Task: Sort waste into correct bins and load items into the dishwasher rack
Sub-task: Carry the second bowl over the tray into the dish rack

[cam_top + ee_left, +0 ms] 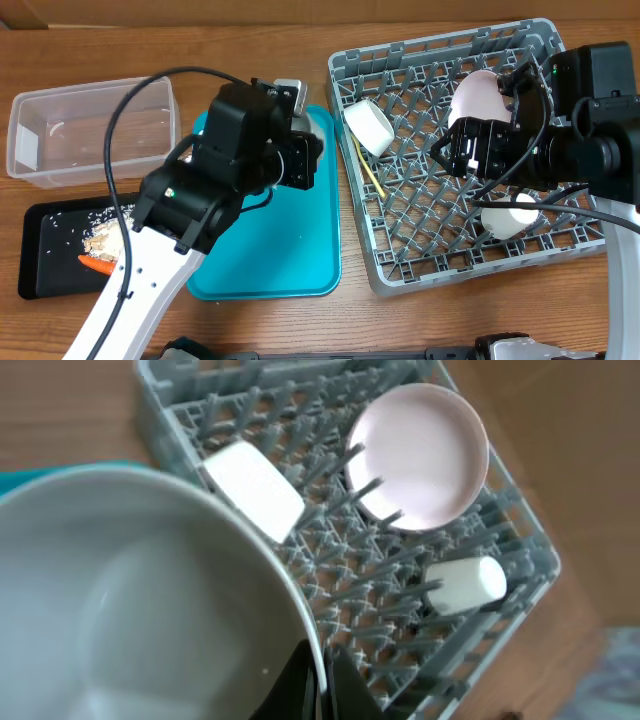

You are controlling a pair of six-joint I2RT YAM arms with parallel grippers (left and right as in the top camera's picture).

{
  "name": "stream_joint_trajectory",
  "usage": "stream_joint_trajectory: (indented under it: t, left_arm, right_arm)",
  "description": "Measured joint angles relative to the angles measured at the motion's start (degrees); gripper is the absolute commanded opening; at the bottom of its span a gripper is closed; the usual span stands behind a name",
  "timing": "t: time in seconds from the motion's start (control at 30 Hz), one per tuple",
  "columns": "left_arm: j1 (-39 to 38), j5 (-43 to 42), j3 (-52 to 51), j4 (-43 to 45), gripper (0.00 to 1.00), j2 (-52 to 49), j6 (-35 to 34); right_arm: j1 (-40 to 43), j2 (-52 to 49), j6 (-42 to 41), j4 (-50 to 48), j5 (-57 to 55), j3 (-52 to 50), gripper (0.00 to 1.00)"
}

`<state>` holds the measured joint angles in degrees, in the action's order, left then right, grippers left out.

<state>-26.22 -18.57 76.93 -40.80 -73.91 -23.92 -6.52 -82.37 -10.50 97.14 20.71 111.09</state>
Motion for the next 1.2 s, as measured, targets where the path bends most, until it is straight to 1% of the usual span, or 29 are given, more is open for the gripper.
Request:
stream_joint_trajectory:
  t: [0.13, 0.2, 0.23, 0.27, 0.3, 0.37, 0.43, 0.47, 0.73, 0.9, 0.97, 1.07, 1.2]
  left_arm:
    - [3.1, -10.5, -12.1, 18.9, 0.04, -0.3, -2.2]
    - [3.4, -15.6, -18.8, 30.7, 0.04, -0.7, -4.8]
    - [3.4, -18.2, -22.3, 39.5, 0.04, -1.1, -7.3]
    - [3.3, -20.0, -24.7, 45.5, 0.04, -1.4, -9.0]
    - [3.1, -22.3, -27.9, 53.6, 0.04, -2.0, -11.9]
    - [2.6, -25.9, -32.9, 66.8, 0.04, -3.7, -17.3]
    - [1.9, -26.9, -35.5, 78.6, 0.04, -6.4, -21.3]
    - [1.2, -27.5, -36.3, 83.1, 0.04, -8.5, -23.1]
    - [-6.0, -27.9, -38.1, 107.7, 0.04, -25.0, -33.8]
    - [-7.5, -27.1, -38.3, 126.1, 0.04, -33.4, -39.0]
    - [-7.5, -26.6, -38.3, 129.7, 0.04, -35.0, -40.2]
    - [-7.7, -24.8, -38.3, 129.9, 0.04, -35.9, -41.6]
    - [-9.2, -19.9, -38.3, 129.8, 0.04, -36.4, -42.2]
  right_arm:
    - [0.0, 0.0, 0.0, 0.0, 0.0, 0.0, 1.0]
    - [0.0, 0.0, 0.0, 0.0, 0.1, 0.0, 1.0]
    - [0.0, 0.0, 0.0, 0.0, 0.1, 0.0, 1.0]
    - [0.0, 0.0, 0.0, 0.0, 0.0, 0.0, 1.0]
    - [0.0, 0.0, 0.0, 0.0, 0.1, 0.0, 1.0]
    - [0.0, 0.0, 0.0, 0.0, 0.0, 0.0, 1.0]
    - [0.0, 0.0, 0.0, 0.0, 0.1, 0.0, 1.0]
    - [0.0, 0.0, 0.0, 0.0, 0.1, 0.0, 1.0]
    - [0.0, 0.0, 0.0, 0.0, 0.1, 0.0, 1.0]
    - [0.0, 0.0, 0.0, 0.0, 0.0, 0.0, 1.0]
    - [0.0, 0.0, 0.0, 0.0, 0.0, 0.0, 1.0]
    - [0.0, 0.0, 0.0, 0.0, 0.1, 0.0, 1.0]
    - [0.0, 0.0, 0.0, 0.0, 0.0, 0.0, 1.0]
